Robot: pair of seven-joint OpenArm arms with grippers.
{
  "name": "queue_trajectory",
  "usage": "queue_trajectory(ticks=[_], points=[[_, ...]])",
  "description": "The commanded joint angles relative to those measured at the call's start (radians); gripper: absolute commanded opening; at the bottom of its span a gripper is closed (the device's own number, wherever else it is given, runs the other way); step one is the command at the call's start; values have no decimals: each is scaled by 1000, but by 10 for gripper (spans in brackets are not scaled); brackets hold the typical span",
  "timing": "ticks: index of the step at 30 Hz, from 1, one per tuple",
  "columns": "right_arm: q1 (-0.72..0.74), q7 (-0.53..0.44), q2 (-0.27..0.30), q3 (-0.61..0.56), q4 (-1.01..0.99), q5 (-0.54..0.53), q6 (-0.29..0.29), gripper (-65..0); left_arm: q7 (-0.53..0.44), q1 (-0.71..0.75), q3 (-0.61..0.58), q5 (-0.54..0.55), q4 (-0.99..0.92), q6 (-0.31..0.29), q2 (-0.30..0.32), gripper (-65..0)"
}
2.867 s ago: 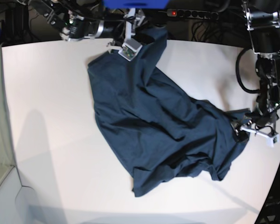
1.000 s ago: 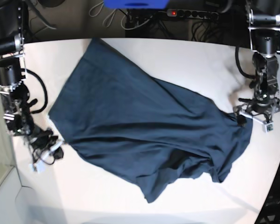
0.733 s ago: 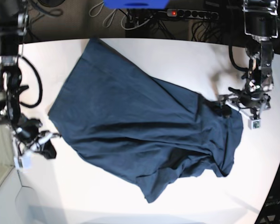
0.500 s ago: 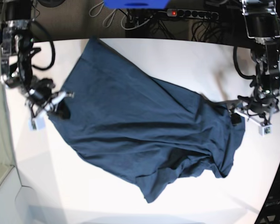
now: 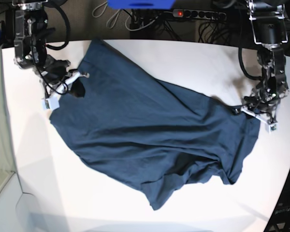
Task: Layout the t-shirt on the table in an organized manner, then fold the t-shirt properly
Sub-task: 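Hold opposite shirt edges with both grippers and pull them apart to flatten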
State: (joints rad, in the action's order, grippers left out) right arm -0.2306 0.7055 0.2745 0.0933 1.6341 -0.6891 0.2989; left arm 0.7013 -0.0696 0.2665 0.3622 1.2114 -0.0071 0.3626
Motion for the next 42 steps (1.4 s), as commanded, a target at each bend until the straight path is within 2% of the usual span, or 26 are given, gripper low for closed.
queue_trajectory(ticks=[1,4,8,13,20,25,31,36,38,40,42], points=[[27,-24,10,4,-11,-16,7,-650,19,0,3,-7,8,0,14,-476],[78,-25,12,4,-122,-16,9,-650,25,41,7,-5,12,0,14,-650],[152,-36,36,4,-255,-16,10,-650,67,83,9,-5,12,0,20,-645],[233,-129,76,3,-409,-10,10,-650,94,167,10,-1,71,0,20,-649],[388,-263,101,-13,-613,199,10,-650,94,339,10,2,292,0,13,-649],[428,-274,101,41,-610,230,10,-650,94,431,18,57,543,2,14,-649],[443,-269,98,89,-610,230,10,-650,96,497,130,171,799,2,14,-649],[379,-238,91,124,-515,230,12,-650,96,494,201,214,789,2,19,-645],[337,-229,67,130,-438,230,12,-650,97,494,202,209,789,2,22,-645],[303,-229,52,130,-369,230,12,-650,136,497,205,208,790,0,23,-644],[264,-229,47,128,-305,230,12,-650,215,494,205,212,790,0,37,-644]])
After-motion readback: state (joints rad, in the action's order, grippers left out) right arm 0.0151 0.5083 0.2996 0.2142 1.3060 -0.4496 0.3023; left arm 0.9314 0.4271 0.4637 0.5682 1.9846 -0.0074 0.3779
